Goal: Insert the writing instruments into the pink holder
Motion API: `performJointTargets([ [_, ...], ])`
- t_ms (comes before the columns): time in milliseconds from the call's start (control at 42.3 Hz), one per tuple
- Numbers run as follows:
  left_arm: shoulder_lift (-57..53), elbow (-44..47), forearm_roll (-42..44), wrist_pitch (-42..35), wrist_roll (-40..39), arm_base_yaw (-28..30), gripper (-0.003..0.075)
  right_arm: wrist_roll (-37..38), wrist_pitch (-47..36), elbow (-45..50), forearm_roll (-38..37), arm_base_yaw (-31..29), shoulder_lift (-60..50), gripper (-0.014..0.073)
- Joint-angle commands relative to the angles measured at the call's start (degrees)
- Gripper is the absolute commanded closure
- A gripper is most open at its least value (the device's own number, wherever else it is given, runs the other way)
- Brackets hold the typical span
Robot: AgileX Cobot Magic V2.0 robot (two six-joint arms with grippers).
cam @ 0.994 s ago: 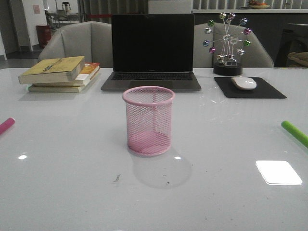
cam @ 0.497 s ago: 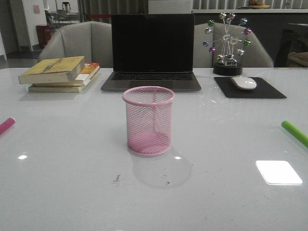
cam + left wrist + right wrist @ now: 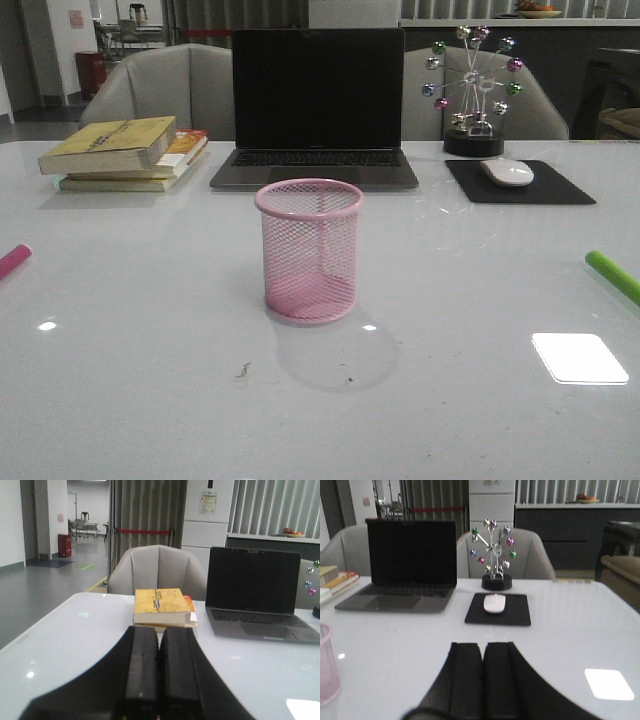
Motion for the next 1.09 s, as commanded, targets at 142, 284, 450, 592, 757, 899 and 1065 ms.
performJointTargets([
  [142,1.19,-16.3,-0.26,2.06,0.0,-0.33,0.0623,-0.28,2.07,-17.41,-3.25,-0.06,1.5,0.0536],
  [284,7.76,-26.33,-0.26,13.38,0.0,-0.33,0.0623,-0.28,6.39,-26.7,-3.38,-0.06,7.27,0.0536],
  [450,16.44,-34.39,-0.26,23.41,0.0,-0.33,0.0623,-0.28,14.44,-34.38,-3.38,-0.06,15.74,0.0536],
  [592,21.84,-35.22,-0.26,25.91,0.0,-0.33,0.0623,-0.28,20.97,-35.57,-3.33,-0.06,22.53,0.0536],
  [757,26.17,-34.99,-0.26,31.15,0.0,-0.33,0.0623,-0.28,30.41,-35.57,-2.63,-0.06,30.16,0.0536],
  [899,29.01,-34.65,-0.26,31.51,0.0,-0.33,0.0623,-0.28,34.58,-35.57,-2.43,-0.06,35.98,0.0536],
  [1065,32.07,-34.62,0.12,31.74,0.0,-0.33,0.0615,-0.28,36.42,-35.57,-2.05,-0.06,41.9,0.0536],
])
